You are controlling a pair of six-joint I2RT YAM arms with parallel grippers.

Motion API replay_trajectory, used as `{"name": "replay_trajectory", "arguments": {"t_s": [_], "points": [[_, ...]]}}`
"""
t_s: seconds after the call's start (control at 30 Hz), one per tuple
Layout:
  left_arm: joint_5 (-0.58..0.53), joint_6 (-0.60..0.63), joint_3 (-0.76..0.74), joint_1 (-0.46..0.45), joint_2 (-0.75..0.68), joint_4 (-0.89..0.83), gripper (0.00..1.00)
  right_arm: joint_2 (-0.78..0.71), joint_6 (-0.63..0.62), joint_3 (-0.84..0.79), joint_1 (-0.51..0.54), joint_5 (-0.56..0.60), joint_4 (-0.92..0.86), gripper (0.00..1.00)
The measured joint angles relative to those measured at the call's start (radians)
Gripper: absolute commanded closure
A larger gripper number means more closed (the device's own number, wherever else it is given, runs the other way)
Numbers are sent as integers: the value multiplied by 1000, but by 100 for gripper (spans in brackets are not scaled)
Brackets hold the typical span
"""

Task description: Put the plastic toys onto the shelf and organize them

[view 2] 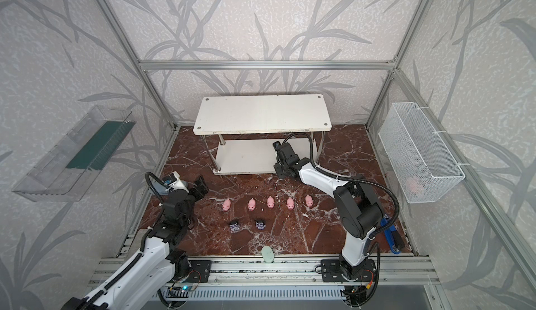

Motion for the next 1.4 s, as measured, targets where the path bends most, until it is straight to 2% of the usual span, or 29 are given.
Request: {"name": "replay_trajectory", "arguments": {"t_s": [0.3,0.47,0.7,1.0,1.4], "points": [[0,0,0,0,0,0,11,7,10,-6,0,-4,13,55],[0,0,0,0,0,0,11,11,15,-27,0,-10,23,55],[0,0,0,0,0,0,11,16,18,-27,0,-10,39,66],[0,0,0,0,-7,0,11,15,5,-26,-2,-11,34,72],[-1,-2,-14,0,-24,0,11,-41,-39,74,-52,-27,-230,74]]}}
